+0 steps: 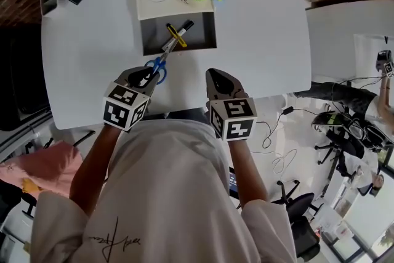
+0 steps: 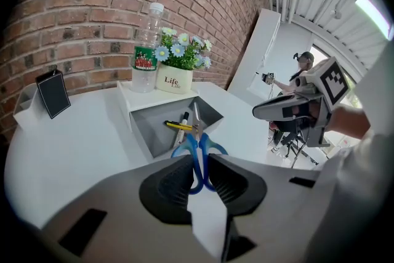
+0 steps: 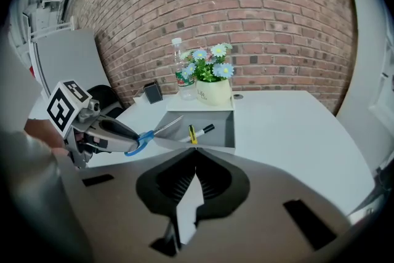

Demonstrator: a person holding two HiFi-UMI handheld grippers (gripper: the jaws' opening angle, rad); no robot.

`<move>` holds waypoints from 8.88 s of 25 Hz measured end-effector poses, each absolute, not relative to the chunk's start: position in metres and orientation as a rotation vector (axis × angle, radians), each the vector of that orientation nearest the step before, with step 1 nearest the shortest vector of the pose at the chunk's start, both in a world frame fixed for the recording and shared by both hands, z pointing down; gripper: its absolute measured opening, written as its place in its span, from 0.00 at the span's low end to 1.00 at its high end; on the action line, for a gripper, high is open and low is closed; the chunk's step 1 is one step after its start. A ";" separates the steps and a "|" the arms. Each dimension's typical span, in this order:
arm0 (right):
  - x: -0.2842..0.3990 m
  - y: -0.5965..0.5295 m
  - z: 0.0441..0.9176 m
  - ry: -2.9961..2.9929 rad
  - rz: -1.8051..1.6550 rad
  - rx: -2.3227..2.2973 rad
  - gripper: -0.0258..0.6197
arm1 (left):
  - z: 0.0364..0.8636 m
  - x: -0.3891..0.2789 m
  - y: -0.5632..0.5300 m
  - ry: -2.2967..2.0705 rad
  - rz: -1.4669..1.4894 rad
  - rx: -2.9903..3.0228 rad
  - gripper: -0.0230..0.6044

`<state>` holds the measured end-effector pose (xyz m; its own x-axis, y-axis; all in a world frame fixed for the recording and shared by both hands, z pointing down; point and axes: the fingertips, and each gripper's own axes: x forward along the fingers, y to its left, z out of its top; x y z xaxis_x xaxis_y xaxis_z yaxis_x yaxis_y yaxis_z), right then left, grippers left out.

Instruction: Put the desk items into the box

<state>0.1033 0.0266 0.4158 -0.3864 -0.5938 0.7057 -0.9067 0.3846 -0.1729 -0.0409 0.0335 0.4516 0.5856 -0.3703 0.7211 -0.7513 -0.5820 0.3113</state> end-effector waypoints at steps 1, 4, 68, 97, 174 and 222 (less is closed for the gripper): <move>0.103 0.026 0.416 -2.103 0.753 1.284 0.08 | 0.451 -0.041 0.032 -0.889 0.811 2.206 0.17; 0.105 0.024 0.415 -2.104 0.754 1.287 0.08 | 0.449 -0.041 0.026 -0.890 0.817 2.214 0.17; 0.116 -0.020 0.432 -2.041 0.747 1.247 0.08 | 0.469 -0.017 -0.052 -0.672 1.099 2.401 0.17; 0.129 -0.030 0.445 -2.028 0.857 1.273 0.08 | 0.493 -0.009 -0.058 -0.642 1.133 2.332 0.17; 0.134 0.018 0.389 -2.129 0.798 1.363 0.08 | 0.416 -0.005 0.000 -0.857 0.896 2.347 0.14; 0.088 0.070 0.357 -2.345 0.630 1.233 0.08 | 0.359 -0.049 0.060 -1.042 0.479 2.376 0.04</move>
<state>0.0881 0.0697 0.3566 -0.5212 -0.6524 0.5502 -0.8402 0.5051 -0.1970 -0.0488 0.0601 0.3594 0.6455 -0.5798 0.4972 -0.7549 -0.5832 0.2999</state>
